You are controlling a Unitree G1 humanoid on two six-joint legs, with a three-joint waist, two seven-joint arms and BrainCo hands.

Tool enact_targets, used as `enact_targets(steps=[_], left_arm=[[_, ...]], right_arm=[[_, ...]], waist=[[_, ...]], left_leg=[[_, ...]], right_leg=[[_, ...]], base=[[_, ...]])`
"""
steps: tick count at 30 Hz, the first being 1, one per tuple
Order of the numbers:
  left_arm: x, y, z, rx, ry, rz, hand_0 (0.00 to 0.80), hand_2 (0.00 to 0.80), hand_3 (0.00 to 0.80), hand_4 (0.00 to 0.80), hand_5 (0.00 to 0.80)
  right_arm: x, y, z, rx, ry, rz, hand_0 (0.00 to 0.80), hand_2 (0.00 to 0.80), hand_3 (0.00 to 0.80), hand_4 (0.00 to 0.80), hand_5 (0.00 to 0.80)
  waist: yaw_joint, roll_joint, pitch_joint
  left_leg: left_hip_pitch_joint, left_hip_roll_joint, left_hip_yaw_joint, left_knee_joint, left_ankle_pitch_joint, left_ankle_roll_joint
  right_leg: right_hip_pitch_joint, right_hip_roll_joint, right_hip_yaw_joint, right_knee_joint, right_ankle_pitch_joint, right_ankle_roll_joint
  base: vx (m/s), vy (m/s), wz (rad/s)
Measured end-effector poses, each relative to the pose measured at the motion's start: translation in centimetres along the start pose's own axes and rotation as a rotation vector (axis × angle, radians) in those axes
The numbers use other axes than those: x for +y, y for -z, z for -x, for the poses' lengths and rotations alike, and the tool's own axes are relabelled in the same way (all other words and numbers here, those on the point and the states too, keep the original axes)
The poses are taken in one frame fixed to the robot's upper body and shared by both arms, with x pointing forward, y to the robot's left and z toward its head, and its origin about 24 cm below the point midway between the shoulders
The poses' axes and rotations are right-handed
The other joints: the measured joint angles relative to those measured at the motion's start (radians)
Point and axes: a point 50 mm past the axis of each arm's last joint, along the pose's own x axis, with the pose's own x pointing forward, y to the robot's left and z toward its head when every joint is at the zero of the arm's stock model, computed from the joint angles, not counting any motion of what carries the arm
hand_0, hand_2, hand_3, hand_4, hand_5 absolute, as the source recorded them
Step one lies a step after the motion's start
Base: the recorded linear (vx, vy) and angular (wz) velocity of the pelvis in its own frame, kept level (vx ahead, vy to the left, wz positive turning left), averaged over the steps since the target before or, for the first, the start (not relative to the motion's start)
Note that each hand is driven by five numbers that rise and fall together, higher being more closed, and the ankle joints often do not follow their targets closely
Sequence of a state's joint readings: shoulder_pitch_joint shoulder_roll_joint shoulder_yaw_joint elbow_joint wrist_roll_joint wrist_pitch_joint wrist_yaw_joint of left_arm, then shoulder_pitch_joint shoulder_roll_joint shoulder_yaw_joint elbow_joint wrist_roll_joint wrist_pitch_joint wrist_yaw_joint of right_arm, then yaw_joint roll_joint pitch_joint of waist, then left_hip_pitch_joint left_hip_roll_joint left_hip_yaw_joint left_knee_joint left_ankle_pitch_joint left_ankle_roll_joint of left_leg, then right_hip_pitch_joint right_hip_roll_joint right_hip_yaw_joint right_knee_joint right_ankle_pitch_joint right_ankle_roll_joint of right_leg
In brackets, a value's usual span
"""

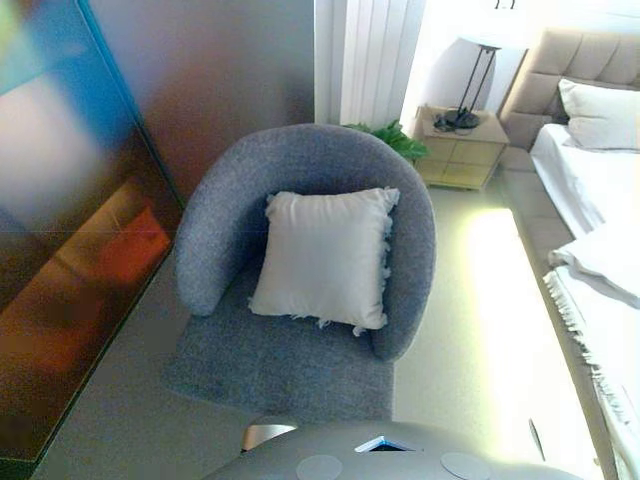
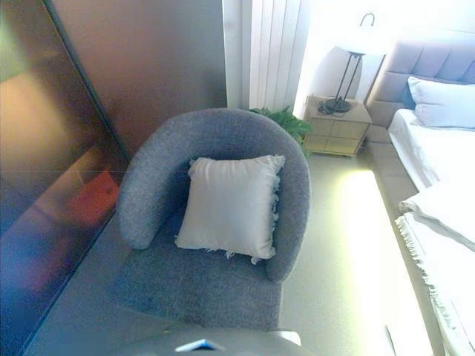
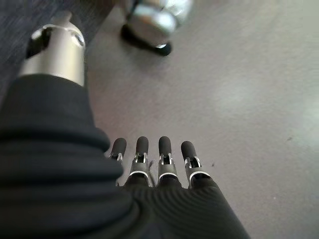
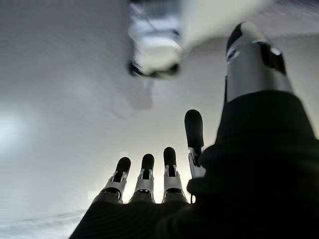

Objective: Pick up the cushion and take it to the sofa

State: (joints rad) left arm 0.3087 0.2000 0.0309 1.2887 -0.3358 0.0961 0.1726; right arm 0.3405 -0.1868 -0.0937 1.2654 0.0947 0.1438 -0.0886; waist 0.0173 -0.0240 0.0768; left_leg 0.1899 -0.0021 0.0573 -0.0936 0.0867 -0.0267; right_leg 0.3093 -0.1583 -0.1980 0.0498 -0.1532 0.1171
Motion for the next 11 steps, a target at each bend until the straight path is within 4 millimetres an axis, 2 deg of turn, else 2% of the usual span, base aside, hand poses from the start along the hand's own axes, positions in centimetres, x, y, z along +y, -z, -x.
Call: enact_targets(steps=[4,11], left_arm=[[-0.5,0.2,0.1,0.020,0.006,-0.044,0.000,0.000,0.000,0.000,0.000],[-1.6,-1.4,0.2,-0.015,0.032,-0.129,0.000,0.000,0.000,0.000,0.000]], right_arm=[[1.5,0.2,0.1,0.030,-0.037,0.058,0.000,0.000,0.000,0.000,0.000],[2.0,-2.8,0.2,-0.036,-0.039,0.055,0.000,0.000,0.000,0.000,0.000]], waist=[[-0.001,0.004,-0.027],[-0.001,0.000,-0.046]], left_leg=[[-0.009,0.002,0.006,0.001,0.000,0.001],[-0.014,0.017,0.025,-0.001,-0.002,-0.004]], right_leg=[[-0.020,0.000,0.005,0.000,0.005,-0.004],[-0.033,0.014,0.027,-0.008,0.014,-0.011]], base=[[-0.103,-0.016,-0.04],[-0.101,-0.031,-0.09]])
